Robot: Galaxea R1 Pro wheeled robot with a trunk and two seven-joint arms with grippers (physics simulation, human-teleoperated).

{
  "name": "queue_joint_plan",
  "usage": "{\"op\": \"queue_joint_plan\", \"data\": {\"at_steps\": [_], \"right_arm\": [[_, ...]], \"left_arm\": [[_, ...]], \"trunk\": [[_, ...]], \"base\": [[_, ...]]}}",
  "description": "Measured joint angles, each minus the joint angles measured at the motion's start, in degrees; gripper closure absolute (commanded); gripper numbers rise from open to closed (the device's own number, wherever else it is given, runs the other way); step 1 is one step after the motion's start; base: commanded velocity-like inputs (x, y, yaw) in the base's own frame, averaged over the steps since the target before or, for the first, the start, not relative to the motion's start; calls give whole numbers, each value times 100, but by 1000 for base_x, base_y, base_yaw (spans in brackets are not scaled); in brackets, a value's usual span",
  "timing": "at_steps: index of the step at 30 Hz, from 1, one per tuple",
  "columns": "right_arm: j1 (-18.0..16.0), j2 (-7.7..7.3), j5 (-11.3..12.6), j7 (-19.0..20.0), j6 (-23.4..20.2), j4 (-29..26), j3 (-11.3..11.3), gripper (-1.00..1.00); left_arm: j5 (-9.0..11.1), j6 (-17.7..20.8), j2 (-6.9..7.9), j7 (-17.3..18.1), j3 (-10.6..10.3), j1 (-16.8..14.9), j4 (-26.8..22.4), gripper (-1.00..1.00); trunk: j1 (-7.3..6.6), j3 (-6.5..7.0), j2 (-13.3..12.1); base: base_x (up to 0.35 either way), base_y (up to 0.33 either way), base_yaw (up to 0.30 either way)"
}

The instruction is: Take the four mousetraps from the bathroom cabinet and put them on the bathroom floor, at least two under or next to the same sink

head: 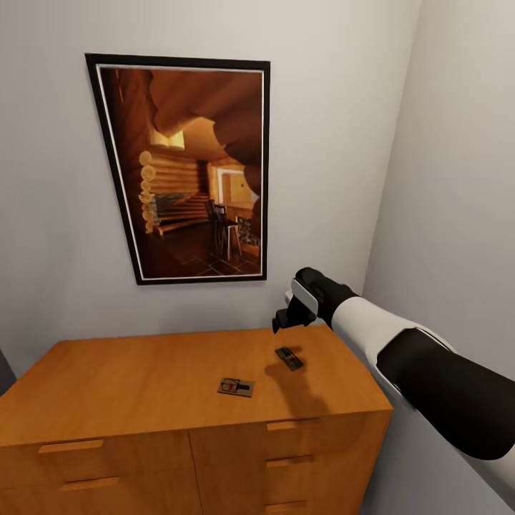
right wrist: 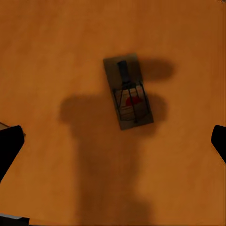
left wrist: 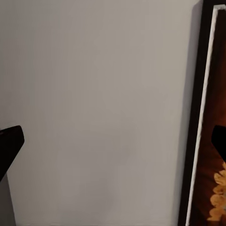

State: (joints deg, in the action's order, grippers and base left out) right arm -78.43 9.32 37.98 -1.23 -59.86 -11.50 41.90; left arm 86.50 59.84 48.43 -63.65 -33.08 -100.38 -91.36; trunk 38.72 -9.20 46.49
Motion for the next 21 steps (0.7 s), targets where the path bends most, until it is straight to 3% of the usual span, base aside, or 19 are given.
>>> {"op": "queue_joint_plan", "data": {"at_steps": [21], "right_arm": [[-178, 11, -7, -11, 0, 0, 4, -100]], "left_arm": [[-1, 0, 1, -2, 0, 0, 0, -100]], "trunk": [[462, -378, 844]], "base": [[0, 0, 0]]}}
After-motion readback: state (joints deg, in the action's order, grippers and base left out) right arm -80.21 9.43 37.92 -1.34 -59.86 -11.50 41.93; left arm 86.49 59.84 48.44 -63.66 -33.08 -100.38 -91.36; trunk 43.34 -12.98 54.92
